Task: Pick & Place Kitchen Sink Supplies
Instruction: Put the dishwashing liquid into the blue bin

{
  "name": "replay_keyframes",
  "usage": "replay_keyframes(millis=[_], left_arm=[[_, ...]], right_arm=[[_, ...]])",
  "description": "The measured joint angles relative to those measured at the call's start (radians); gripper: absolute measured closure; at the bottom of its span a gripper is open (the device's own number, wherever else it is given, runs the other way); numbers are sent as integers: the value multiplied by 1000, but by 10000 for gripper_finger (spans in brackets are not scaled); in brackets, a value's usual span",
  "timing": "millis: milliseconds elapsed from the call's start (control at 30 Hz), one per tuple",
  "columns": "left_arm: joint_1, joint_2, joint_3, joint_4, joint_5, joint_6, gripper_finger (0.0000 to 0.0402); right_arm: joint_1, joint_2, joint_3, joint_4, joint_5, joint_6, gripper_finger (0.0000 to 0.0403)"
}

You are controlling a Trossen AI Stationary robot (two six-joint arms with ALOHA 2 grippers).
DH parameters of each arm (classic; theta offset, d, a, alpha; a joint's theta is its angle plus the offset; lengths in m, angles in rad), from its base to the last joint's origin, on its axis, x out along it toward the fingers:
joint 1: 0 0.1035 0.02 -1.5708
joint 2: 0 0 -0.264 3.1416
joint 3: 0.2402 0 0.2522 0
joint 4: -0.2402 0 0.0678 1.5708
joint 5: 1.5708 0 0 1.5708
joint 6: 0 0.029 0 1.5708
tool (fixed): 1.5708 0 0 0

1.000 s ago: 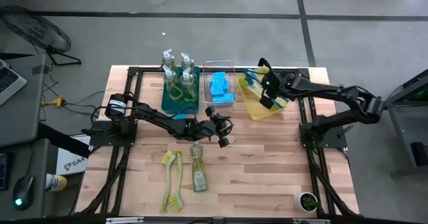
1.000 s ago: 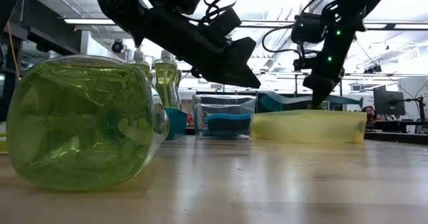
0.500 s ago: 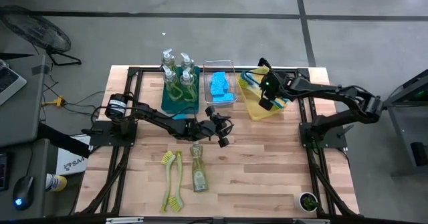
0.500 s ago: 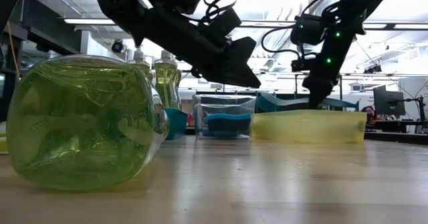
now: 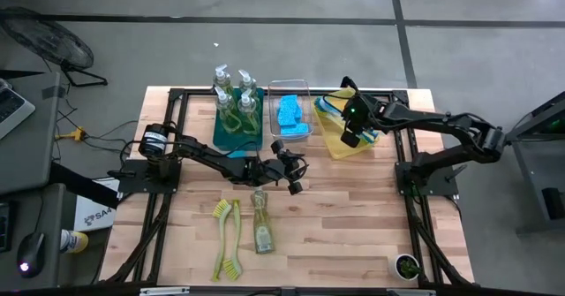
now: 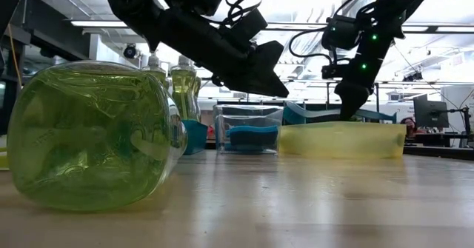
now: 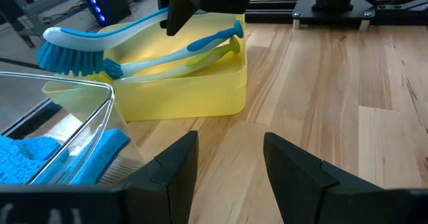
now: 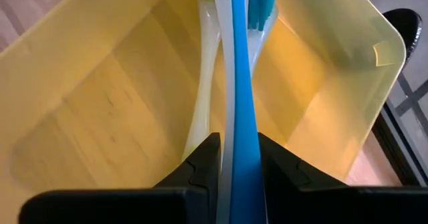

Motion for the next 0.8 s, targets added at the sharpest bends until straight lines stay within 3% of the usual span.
replay_keyframes(millis=[800], left_arm=[[0, 0, 0, -8, 0, 0, 237]], right_arm=[[-6, 130, 1, 38, 36, 11, 326]])
